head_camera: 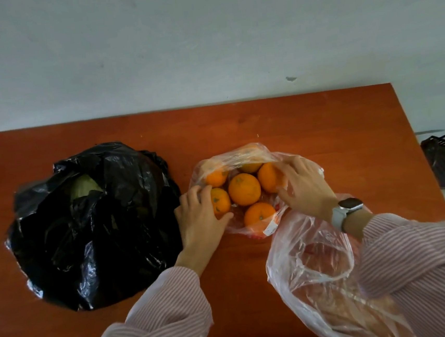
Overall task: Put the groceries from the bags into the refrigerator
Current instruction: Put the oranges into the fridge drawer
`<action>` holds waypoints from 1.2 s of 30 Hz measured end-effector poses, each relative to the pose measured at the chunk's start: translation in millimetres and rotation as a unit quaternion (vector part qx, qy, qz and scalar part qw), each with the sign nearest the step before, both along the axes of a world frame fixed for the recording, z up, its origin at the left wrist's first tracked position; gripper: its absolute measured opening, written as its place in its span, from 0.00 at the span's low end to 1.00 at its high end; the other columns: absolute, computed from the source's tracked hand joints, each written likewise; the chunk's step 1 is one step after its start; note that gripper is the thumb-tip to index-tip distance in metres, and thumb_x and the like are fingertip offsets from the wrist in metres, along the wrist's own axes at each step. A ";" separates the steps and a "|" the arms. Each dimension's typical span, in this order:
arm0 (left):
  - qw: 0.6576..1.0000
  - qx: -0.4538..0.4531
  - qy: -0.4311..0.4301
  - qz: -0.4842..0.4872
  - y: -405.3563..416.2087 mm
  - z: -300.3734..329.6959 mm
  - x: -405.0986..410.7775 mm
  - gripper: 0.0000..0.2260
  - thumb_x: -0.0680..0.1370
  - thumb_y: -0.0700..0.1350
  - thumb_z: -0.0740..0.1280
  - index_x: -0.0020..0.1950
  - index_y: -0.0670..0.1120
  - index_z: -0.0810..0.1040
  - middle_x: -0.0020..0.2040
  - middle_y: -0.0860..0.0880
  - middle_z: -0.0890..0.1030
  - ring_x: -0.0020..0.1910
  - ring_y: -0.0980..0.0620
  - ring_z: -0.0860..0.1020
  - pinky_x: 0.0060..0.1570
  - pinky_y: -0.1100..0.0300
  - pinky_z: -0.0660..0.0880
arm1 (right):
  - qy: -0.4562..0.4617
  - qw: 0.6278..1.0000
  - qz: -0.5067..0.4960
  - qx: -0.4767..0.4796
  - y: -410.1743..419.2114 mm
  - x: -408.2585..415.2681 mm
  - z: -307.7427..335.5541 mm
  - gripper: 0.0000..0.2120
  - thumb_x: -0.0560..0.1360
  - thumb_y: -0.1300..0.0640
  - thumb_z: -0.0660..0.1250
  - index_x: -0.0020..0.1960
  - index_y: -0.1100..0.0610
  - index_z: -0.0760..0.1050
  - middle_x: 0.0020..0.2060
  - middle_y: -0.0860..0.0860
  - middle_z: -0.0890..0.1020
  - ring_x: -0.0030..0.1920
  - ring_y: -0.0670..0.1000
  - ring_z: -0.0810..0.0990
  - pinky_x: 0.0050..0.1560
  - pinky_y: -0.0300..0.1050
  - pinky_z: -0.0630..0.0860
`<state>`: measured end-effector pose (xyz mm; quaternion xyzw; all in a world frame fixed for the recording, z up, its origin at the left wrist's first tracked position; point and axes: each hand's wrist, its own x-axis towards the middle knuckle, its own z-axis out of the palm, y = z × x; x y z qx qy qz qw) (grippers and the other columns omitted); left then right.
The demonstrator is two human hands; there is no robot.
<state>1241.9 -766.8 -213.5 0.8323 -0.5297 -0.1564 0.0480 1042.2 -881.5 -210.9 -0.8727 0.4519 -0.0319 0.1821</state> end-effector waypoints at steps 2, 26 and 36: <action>0.999 -0.008 -0.006 -0.031 0.0 -5.8 -2.2 0.34 0.71 0.59 0.68 0.71 0.49 0.59 0.70 0.48 0.63 0.69 0.47 0.60 0.64 0.51 0.61 | 0.037 0.999 0.008 0.004 1.5 6.2 -1.7 0.29 0.72 0.46 0.62 0.69 0.57 0.63 0.62 0.60 0.69 0.61 0.62 0.68 0.60 0.59 0.69; 0.911 -0.245 0.318 0.091 16.9 87.1 -40.2 0.29 0.64 0.51 0.74 0.61 0.57 0.65 0.61 0.54 0.69 0.59 0.55 0.70 0.62 0.51 0.69 | -0.372 0.886 -0.210 0.180 57.2 -27.3 75.8 0.31 0.69 0.60 0.71 0.65 0.48 0.58 0.59 0.51 0.66 0.58 0.53 0.72 0.55 0.46 0.73; 0.853 -0.192 0.444 -0.197 65.6 139.0 -136.2 0.28 0.69 0.44 0.74 0.63 0.55 0.66 0.61 0.54 0.69 0.58 0.56 0.71 0.51 0.69 0.69 | -0.428 0.813 -0.390 0.062 219.2 -126.1 131.3 0.30 0.71 0.58 0.69 0.65 0.42 0.57 0.57 0.46 0.65 0.52 0.47 0.74 0.47 0.41 0.77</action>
